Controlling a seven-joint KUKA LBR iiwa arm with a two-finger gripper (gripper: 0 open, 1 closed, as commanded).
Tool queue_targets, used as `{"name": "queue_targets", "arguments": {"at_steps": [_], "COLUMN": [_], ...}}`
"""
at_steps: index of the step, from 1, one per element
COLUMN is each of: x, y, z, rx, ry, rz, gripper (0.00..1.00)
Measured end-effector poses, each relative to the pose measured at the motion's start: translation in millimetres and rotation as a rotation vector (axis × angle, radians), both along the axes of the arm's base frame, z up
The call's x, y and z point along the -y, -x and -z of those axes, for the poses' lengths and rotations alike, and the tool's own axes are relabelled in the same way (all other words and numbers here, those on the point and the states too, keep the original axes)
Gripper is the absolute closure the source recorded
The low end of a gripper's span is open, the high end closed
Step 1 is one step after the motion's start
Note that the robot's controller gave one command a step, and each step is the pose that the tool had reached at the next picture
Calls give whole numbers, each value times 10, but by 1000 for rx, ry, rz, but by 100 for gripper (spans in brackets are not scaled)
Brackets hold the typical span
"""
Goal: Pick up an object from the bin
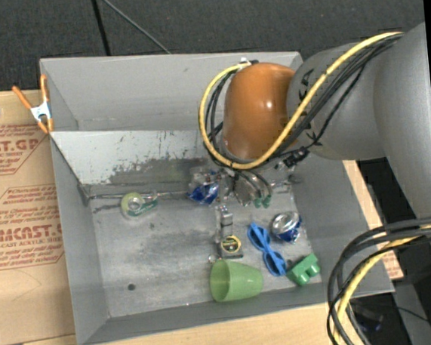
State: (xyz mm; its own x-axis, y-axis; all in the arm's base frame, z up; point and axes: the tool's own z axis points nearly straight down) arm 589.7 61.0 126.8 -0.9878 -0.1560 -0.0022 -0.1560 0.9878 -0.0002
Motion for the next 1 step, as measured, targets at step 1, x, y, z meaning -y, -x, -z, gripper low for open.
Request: {"name": "queue_targets", "arguments": {"at_steps": [1], "x": [94], "y": [631], "z": [67], "rx": [19], "ry": [-3], "rz": [-102], "gripper": [0]}}
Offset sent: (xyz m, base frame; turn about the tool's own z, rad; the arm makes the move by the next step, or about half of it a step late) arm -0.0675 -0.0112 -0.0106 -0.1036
